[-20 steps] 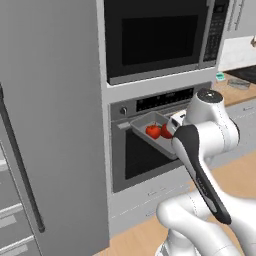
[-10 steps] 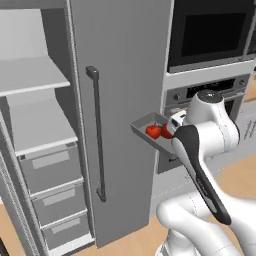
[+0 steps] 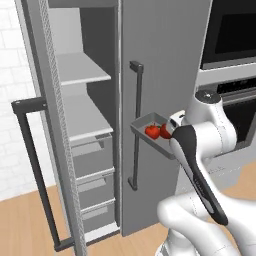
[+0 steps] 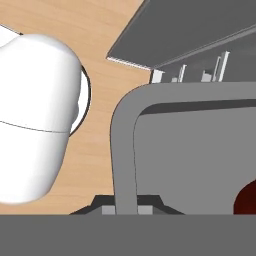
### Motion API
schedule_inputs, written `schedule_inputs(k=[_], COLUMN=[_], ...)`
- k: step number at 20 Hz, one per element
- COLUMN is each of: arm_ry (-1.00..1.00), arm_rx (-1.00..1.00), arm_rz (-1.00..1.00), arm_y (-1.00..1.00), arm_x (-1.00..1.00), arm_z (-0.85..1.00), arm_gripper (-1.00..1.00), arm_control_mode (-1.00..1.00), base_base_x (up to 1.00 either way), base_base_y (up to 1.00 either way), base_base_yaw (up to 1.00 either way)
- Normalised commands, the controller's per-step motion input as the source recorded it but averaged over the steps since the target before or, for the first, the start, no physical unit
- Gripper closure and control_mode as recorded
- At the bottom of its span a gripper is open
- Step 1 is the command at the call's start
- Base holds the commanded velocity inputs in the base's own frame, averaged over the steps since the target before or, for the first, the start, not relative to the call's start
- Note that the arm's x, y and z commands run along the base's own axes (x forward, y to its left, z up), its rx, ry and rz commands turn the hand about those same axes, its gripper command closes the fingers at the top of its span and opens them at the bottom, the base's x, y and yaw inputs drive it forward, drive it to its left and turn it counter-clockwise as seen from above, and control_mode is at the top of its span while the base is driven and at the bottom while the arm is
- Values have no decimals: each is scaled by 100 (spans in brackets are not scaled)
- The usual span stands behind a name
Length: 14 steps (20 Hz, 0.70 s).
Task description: Take the meat container that has the fish and place it on the second highest rack of the freezer. Then take the vegetable container that has the bell pepper and tomato and place it on the highest rack of the freezer.
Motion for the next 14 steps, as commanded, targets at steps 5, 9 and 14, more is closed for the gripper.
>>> schedule_inputs(k=[5,9,14], arm_ry=[0,0,0], arm_rx=[0,0,0], arm_rz=[0,0,0], arm_y=[0,0,0], arm_x=[0,0,0], arm_z=[0,0,0], arm_gripper=[100,100,100], arm_control_mode=[100,100,100], base_base_x=[6,13,16], base_base_y=[20,36,53], base_base_yaw=[20,20,13])
